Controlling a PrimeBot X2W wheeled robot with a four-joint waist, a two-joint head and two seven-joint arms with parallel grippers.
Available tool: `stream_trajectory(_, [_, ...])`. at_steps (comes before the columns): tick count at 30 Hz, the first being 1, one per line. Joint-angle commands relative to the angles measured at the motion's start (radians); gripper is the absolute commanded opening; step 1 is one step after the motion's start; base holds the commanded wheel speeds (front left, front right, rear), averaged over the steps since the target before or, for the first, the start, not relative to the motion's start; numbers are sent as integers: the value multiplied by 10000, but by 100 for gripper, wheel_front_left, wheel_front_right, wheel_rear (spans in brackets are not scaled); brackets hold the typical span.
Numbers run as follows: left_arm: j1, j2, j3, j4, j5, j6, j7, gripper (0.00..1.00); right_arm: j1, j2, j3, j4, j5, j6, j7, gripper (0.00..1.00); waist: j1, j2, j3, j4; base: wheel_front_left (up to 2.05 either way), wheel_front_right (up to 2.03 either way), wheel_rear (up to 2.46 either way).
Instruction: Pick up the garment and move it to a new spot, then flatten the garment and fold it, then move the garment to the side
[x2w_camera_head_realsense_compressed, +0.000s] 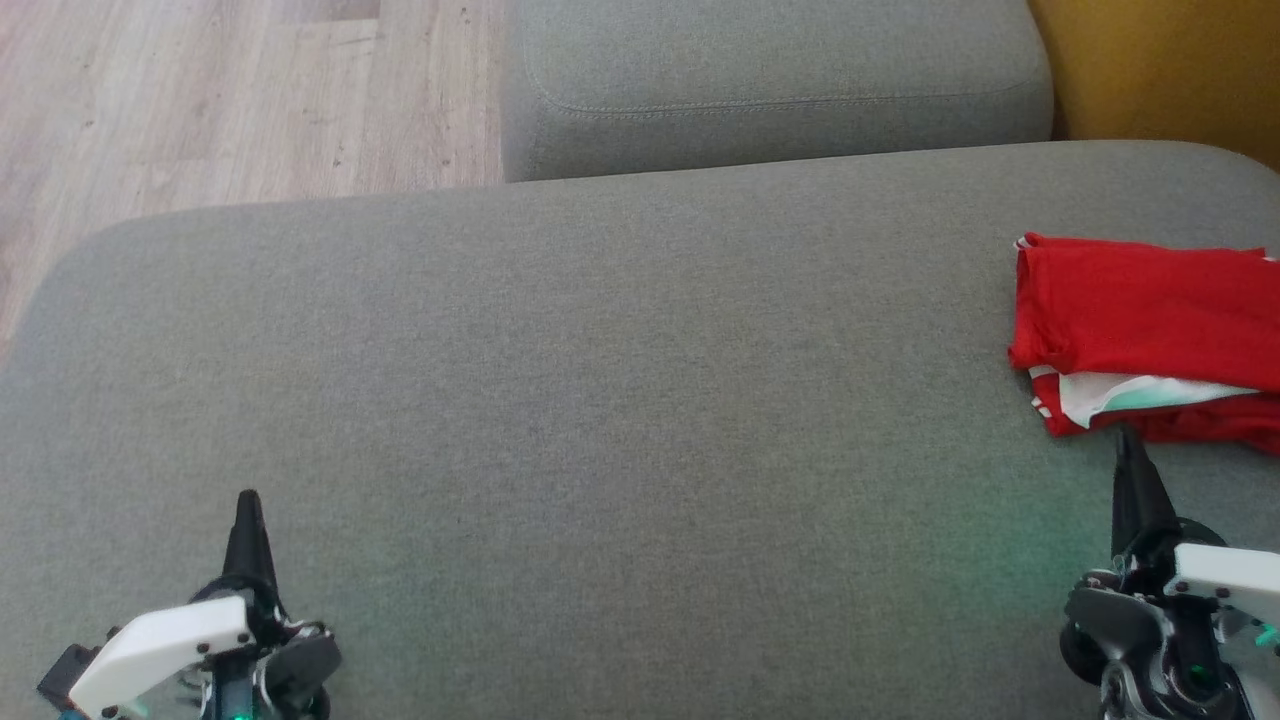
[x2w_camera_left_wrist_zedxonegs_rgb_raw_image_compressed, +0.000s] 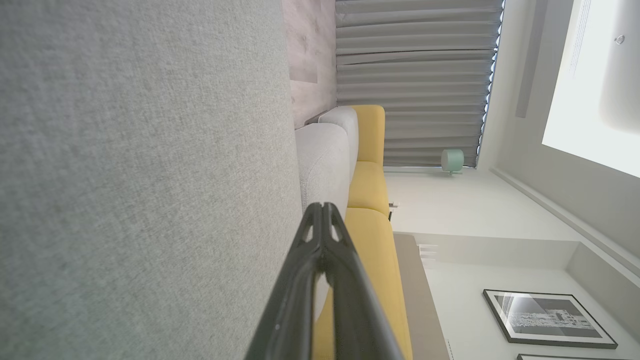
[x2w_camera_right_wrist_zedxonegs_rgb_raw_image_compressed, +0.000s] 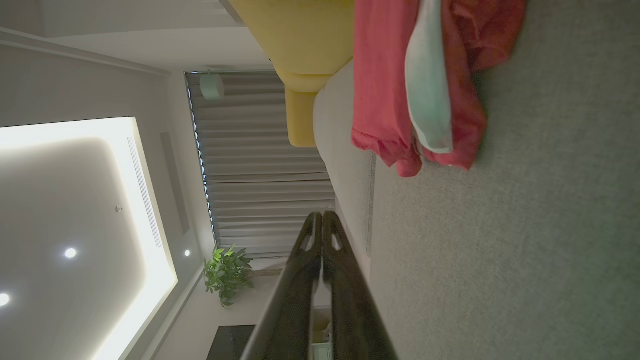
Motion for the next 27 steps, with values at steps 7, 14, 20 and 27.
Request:
stream_trajectory(7, [-515, 81, 384, -369, -55, -71, 73, 0, -556, -70, 200, -387, 71, -7, 59, 0, -1, 0, 0, 0, 0, 0, 0])
stream_trajectory(14, [-515, 81, 384, -369, -55, -71, 73, 0, -556, -70, 200, -387, 71, -7, 59, 0, -1, 0, 0, 0, 0, 0, 0])
stream_trajectory(20, [-515, 81, 384, -370, -55, -71, 73, 0, -556, -70, 200, -387, 71, -7, 59, 0, -1, 0, 0, 0, 0, 0, 0])
stream_trajectory(27, [-515, 81, 384, -370, -56, -71, 72, 0, -556, -70, 200, -387, 71, -7, 59, 0, -1, 0, 0, 0, 0, 0, 0])
